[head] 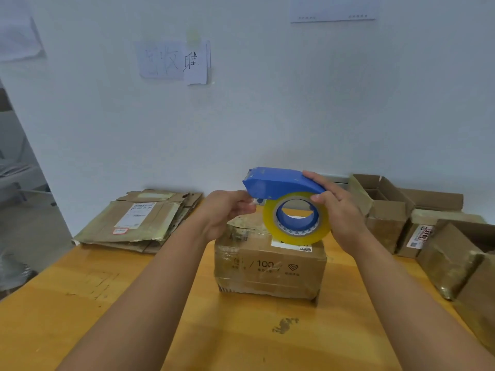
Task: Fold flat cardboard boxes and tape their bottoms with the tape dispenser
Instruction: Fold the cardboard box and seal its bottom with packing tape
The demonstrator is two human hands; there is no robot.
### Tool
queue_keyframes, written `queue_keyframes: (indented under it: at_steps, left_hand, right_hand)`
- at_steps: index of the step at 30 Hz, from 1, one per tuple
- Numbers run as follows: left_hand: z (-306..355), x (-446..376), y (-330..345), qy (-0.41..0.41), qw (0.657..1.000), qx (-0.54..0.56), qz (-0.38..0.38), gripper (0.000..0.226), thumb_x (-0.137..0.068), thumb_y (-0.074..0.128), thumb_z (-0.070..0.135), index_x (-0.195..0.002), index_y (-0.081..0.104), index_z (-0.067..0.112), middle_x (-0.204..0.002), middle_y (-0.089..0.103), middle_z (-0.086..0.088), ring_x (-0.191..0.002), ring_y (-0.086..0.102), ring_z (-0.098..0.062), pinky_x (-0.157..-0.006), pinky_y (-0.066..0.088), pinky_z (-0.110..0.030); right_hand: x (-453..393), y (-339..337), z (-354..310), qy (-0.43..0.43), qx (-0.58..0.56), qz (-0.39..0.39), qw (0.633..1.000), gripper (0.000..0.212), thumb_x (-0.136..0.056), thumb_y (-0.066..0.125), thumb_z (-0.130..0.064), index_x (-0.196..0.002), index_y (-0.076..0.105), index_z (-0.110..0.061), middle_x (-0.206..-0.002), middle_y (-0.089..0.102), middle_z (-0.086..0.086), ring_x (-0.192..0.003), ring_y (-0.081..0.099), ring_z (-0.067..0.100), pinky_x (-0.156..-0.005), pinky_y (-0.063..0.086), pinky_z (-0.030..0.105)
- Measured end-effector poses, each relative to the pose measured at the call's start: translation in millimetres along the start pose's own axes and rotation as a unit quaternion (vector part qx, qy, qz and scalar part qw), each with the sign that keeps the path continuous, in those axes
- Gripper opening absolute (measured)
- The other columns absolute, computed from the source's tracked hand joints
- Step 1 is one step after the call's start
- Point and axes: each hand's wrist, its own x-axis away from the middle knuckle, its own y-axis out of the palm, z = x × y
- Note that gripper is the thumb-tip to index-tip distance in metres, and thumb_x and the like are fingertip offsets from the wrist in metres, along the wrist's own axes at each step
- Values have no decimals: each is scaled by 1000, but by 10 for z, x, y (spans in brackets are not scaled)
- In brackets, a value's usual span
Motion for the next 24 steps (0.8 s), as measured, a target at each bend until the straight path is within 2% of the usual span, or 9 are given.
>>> queue_keyframes:
  at_steps: [3,5,9,11,14,17,20,24]
  left_hand:
    - [23,-10,-69,7,1000,-17,8,10,-90,67,13,-94,73,5,-72,73,-4,-82,72,-14,-119,26,-48]
    - [61,-31,-136,15,999,-25,31,10,-90,68,13,-95,72,5,-71,73,-3,-77,71,-11,-117,32,-45]
    - [99,-35,-338,28,997,2,68,12,-91,70,19,-90,71,7,-67,71,3,-66,66,-5,-105,45,-31]
    - [66,-31,-454,23,996,2,82,14,-92,69,21,-89,71,7,-68,68,2,-67,62,-7,-94,47,-27]
    - [41,-11,-570,17,997,-11,79,17,-95,66,22,-93,70,6,-68,63,-1,-57,55,-5,-68,45,-23]
    - [-17,9,-615,11,998,-21,64,17,-95,66,23,-94,71,6,-66,62,0,-62,54,-9,-70,48,-26]
    - [-149,22,-617,-2,997,-53,56,16,-95,65,21,-90,70,7,-62,60,1,-65,53,-11,-69,48,-24]
    - [-319,13,-663,-15,994,-93,61,17,-94,66,22,-86,71,7,-63,63,0,-66,56,-11,-74,51,-27]
  right_hand:
    - [-23,6,-24,5,17,-20,1000,31,-93,65,-32,-119,62,-48,-107,64,-33,-100,58,-10,-77,47,7]
    - [-54,4,-51,8,25,-26,999,35,-83,69,-46,-117,64,-51,-109,64,-34,-102,60,-9,-80,48,8]
    - [-134,-52,-156,14,11,-40,999,45,-72,71,-51,-117,68,-48,-115,66,-26,-108,62,-2,-88,52,16]
    - [-183,-102,-260,5,24,-49,998,44,-72,71,-52,-116,69,-48,-115,67,-25,-106,63,-1,-84,53,14]
    - [-243,-167,-412,-8,62,-74,995,40,-76,70,-51,-117,69,-48,-114,67,-27,-105,64,-2,-81,52,13]
    - [-262,-209,-438,0,83,-96,992,32,-86,71,-40,-118,69,-46,-116,67,-26,-107,63,-3,-83,52,14]
    - [-240,-180,-380,21,125,-122,984,30,-89,70,-39,-118,69,-45,-116,67,-23,-107,61,-5,-90,47,17]
    - [-219,-78,-301,20,167,-134,977,25,-91,66,-43,-114,64,-52,-114,63,-30,-103,56,-14,-82,42,13]
